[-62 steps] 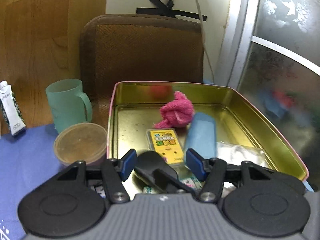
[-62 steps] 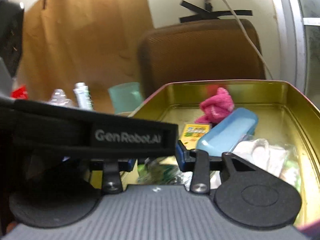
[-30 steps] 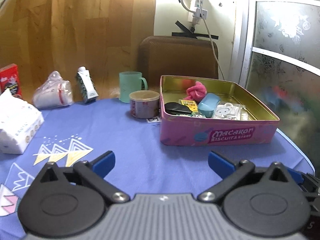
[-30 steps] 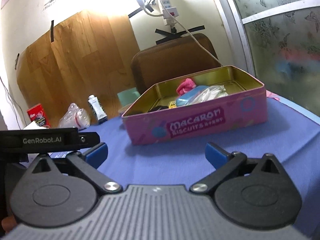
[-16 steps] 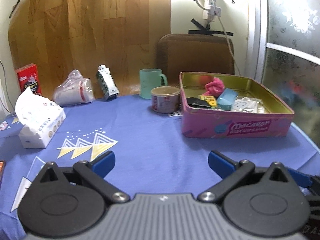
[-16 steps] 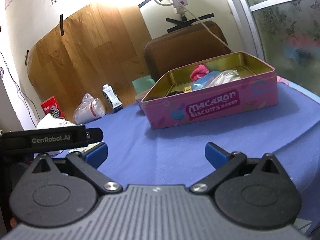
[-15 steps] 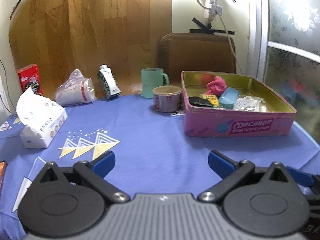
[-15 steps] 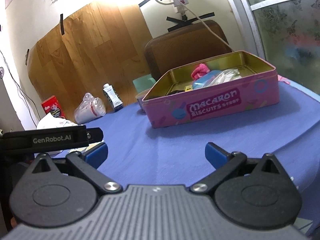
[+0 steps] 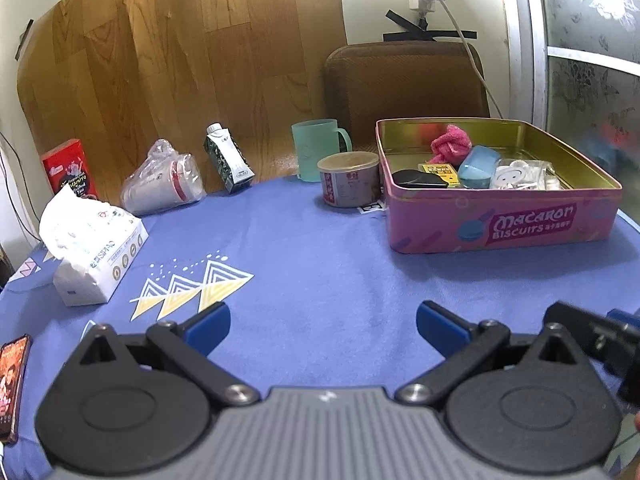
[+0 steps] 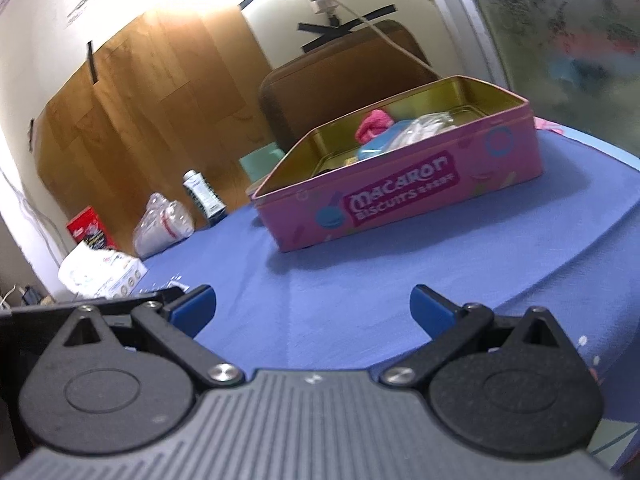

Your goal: Organize soft objects

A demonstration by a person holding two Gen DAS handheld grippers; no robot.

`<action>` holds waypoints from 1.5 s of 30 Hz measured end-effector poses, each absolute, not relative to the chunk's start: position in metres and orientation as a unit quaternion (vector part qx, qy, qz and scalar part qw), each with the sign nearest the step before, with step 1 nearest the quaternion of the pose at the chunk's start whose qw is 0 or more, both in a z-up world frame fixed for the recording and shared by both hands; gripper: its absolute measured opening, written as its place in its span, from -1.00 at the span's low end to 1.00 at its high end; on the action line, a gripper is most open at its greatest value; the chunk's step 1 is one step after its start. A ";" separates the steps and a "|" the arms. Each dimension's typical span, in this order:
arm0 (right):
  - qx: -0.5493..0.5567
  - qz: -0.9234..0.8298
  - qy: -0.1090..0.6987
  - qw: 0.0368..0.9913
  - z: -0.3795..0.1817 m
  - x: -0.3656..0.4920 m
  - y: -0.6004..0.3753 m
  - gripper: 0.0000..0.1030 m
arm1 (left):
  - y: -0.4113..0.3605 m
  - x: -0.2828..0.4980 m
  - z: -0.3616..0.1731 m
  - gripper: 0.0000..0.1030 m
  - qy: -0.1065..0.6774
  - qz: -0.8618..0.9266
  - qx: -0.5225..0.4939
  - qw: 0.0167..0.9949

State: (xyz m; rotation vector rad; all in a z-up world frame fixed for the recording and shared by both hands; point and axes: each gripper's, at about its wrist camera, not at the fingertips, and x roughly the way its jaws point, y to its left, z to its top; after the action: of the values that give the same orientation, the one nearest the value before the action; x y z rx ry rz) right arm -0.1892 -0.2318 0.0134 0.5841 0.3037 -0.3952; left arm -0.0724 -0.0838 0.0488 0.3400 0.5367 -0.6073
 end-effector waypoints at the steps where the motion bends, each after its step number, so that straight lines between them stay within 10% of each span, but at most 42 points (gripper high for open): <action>1: 0.287 -0.195 0.146 0.926 0.013 -0.190 -0.234 1.00 | -0.085 -0.072 0.048 1.00 0.260 -0.295 0.167 0.904; 45: 0.279 -0.235 0.130 0.922 0.009 -0.189 -0.235 1.00 | -0.082 -0.067 0.021 1.00 0.283 -0.292 0.189 0.894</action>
State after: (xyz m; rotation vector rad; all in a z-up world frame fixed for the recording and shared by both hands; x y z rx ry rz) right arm -0.1887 -0.2348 0.0094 0.5731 0.2661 -0.4827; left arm -0.0671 -0.0822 0.0215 0.3911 0.5871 -0.6057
